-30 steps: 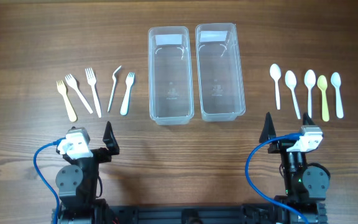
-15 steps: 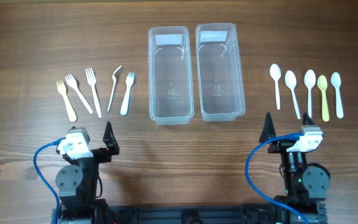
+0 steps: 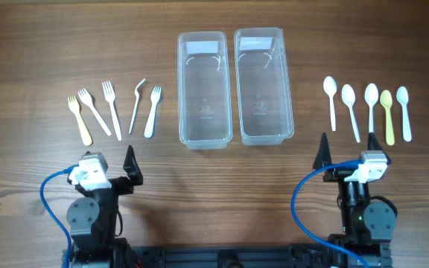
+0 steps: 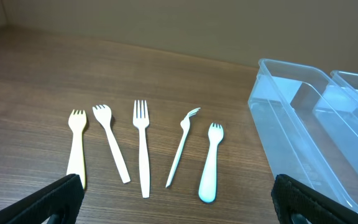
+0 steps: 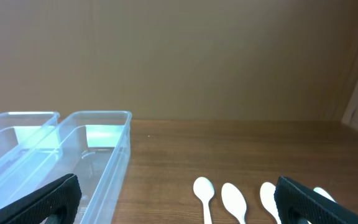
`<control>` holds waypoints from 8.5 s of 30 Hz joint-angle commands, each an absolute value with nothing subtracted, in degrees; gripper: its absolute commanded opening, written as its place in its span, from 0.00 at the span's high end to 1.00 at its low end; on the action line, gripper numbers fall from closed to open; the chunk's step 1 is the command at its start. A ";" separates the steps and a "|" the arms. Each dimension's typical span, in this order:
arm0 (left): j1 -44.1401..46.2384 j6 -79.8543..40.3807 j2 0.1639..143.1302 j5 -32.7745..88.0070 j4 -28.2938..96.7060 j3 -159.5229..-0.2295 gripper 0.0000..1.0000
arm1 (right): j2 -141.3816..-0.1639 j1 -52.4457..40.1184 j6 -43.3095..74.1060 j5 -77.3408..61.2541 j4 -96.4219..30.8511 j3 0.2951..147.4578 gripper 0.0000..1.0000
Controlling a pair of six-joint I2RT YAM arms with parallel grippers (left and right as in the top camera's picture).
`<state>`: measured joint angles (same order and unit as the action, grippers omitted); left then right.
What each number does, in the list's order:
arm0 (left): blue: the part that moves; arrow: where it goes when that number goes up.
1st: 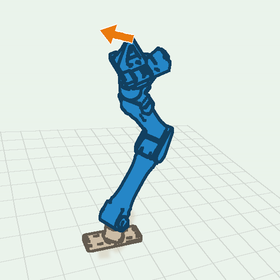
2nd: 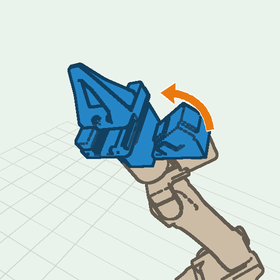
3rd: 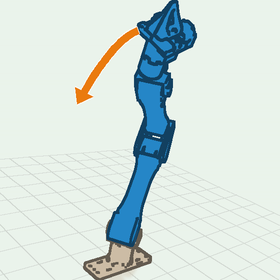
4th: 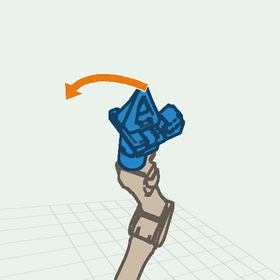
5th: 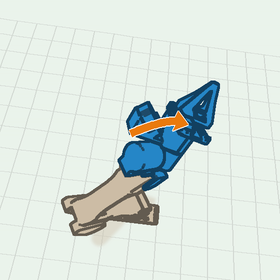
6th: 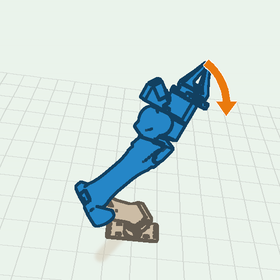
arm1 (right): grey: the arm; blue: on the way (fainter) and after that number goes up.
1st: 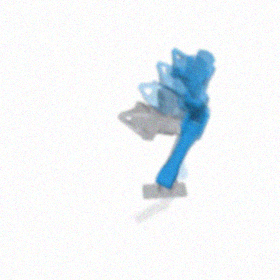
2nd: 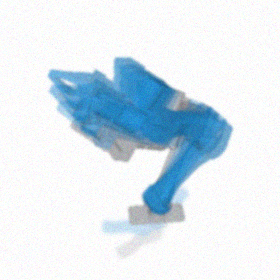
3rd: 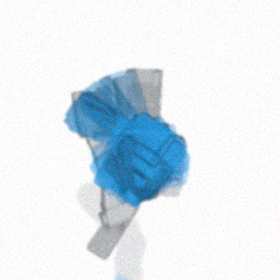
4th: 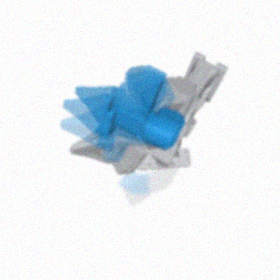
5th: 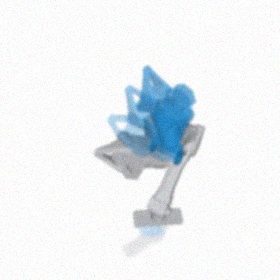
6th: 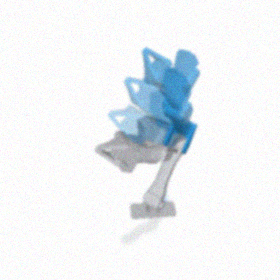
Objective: Pack container
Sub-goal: 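Move the right gripper toward the row of spoons on the right, then lower the right gripper and grasp two white spoons by their handles, then carry the spoons to the right container and release them inside, then return the right gripper to the spoons and grasp a white spoon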
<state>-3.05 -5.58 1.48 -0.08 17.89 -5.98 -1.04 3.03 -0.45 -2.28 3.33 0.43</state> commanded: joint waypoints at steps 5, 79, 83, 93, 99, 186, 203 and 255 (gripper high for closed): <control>-2.72 -4.51 0.93 0.60 17.54 -5.45 0.00 | -18.06 3.07 -3.18 4.71 7.60 12.56 0.00; -2.72 -4.49 0.93 0.60 17.54 -5.45 0.00 | -114.54 8.23 -4.86 0.40 -43.11 78.26 0.46; -2.72 -4.51 0.93 0.60 17.54 -5.45 0.00 | -115.31 8.23 -4.49 0.40 -40.82 78.26 0.45; -2.72 -4.51 0.93 0.60 17.54 -5.45 0.00 | -116.38 8.23 -4.54 0.40 -38.76 78.26 0.45; -2.72 -4.49 0.93 0.60 17.54 -5.45 0.00 | -118.24 8.23 -4.51 0.38 -38.85 78.26 0.45; -2.72 -4.51 0.93 0.60 17.54 -5.45 0.00 | -110.89 -8.10 3.84 9.37 -65.71 104.68 0.44; -2.72 -4.51 0.93 0.60 17.54 -5.45 0.00 | -111.04 9.87 -7.79 5.50 -61.32 91.35 0.51; -2.72 -4.51 0.93 0.60 17.54 -5.45 0.00 | -115.31 13.87 -11.62 3.18 -37.50 71.22 0.64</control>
